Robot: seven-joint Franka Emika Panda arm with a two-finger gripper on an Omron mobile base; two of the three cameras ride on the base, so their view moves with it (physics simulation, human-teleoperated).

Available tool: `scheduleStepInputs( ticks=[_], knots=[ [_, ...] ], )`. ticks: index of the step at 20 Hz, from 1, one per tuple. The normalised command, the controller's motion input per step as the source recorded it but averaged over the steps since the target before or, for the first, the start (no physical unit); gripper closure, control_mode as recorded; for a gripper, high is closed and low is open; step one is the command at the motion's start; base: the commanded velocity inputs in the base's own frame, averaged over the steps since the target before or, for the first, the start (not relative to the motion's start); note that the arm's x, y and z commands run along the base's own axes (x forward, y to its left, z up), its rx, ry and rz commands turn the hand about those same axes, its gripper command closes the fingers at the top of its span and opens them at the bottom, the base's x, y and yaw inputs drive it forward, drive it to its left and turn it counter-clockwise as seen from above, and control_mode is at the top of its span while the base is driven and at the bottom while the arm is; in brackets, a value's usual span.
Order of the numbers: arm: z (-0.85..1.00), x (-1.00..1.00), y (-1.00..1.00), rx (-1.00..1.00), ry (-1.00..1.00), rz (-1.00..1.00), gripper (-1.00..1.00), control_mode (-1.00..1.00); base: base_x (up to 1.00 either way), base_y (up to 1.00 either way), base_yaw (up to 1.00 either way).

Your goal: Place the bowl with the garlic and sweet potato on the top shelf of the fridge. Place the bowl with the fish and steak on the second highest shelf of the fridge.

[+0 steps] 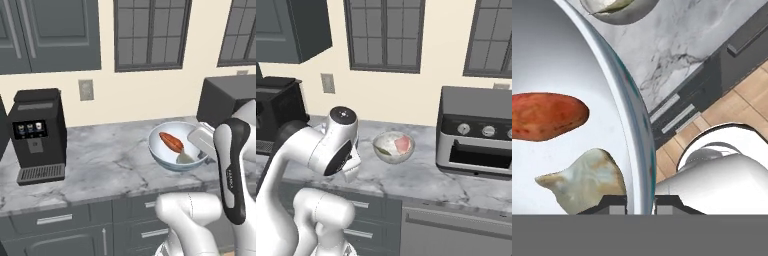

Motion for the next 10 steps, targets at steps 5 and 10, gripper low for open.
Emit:
scheduleStepInputs(
  ticks=[5, 10],
  knots=[
    [0.00, 0.00, 0.00, 0.00, 0.00, 0.00, 1.00, 1.00, -0.65, 0.00, 0.00],
    [0.00, 0.00, 0.00, 0.00, 0.00, 0.00, 1.00, 1.00, -0.50, 0.00, 0.07]
  ],
)
